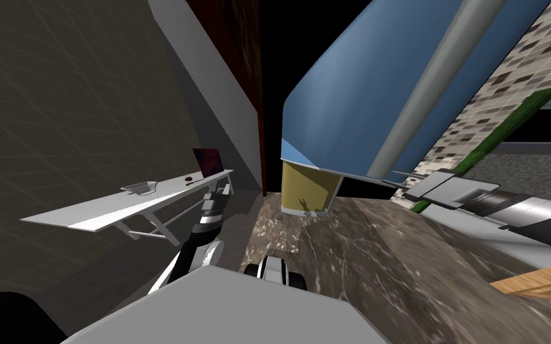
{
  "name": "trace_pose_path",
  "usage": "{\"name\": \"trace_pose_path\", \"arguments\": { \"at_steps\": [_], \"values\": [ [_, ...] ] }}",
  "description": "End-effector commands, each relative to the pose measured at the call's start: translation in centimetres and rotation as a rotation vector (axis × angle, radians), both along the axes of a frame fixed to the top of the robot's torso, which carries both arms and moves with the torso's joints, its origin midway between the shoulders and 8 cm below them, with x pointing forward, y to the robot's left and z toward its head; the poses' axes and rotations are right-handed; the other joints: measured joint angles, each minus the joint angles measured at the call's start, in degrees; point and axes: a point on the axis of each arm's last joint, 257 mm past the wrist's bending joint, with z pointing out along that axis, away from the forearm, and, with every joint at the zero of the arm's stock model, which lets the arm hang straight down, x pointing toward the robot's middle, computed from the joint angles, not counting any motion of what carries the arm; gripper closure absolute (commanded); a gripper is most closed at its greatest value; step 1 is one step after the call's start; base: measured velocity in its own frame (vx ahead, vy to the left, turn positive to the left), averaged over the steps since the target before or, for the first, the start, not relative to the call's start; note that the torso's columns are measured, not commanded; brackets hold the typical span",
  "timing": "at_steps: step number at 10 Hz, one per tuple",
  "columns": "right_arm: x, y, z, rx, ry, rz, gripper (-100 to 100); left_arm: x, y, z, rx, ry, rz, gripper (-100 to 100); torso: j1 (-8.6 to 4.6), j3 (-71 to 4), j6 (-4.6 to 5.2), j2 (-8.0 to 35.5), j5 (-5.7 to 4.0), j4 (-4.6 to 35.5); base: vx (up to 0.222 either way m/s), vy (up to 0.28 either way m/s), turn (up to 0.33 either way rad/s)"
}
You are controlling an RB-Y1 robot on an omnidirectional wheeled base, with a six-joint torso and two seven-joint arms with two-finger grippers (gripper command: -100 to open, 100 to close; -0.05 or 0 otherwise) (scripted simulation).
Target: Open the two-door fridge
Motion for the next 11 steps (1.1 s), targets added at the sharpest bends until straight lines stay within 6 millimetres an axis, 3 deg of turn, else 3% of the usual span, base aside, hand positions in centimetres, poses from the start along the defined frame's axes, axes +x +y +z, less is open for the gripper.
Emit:
{"name": "trace_pose_path", "arguments": {
  "at_steps": [1,3,4,5,7,8,9,10,11],
  "values": [
    [-1.1,3.2,1.2,-0.016,-0.02,0.062,100,0.0,0.0,0.0,0.0,0.0,0.0,0,0.46,0.1,0.56,0.1,0.11,0.2,0.159,0.225,-0.494],
    [-2.2,4.6,1.2,-0.017,-0.017,0.089,100,0.0,0.0,0.0,0.0,0.0,0.0,0,0.41,0.2,0.0,0.4,0.28,0.3,0.091,0.163,-0.237],
    [-2.4,6.0,1.2,-0.028,-0.018,0.115,100,0.0,0.0,0.0,0.0,0.0,0.0,0,0.83,0.2,0.39,0.2,0.23,0.2,0.088,0.261,-0.454],
    [-1.9,5.0,1.2,-0.006,0.002,0.101,-100,0.0,0.0,0.0,0.0,0.0,0.0,0,0.71,0.2,0.42,0.3,0.23,0.2,0.022,0.075,-0.189],
    [-1.7,5.3,2.7,0.011,0.001,0.111,-100,0.0,0.0,0.0,0.0,0.0,0.0,0,-0.88,0.2,0.44,0.1,-0.63,-0.1,0.0,-0.082,0.003],
    [-1.6,5.4,3.5,0.019,0.001,0.117,-100,0.0,0.0,0.0,0.0,0.0,0.0,0,-1.0,0.2,0.64,0.0,-0.75,-0.1,0.002,-0.075,-0.049],
    [-1.7,5.5,2.4,0.011,0.017,0.119,-100,0.0,0.0,0.0,0.0,0.0,0.0,0,-0.77,0.3,0.78,0.2,-0.54,0.1,0.013,-0.042,-0.004],
    [-1.6,5.5,2.5,0.013,0.019,0.121,0,0.0,0.0,0.0,0.0,0.0,0.0,0,-0.44,0.4,0.75,0.3,-0.56,0.0,0.008,-0.011,0.011],
    [-1.6,5.5,2.4,0.013,0.02,0.122,0,0.0,0.0,0.0,0.0,0.0,0.0,0,-0.38,0.4,0.75,0.3,-0.59,-0.1,0.0,0.0,0.0]
  ]
}}
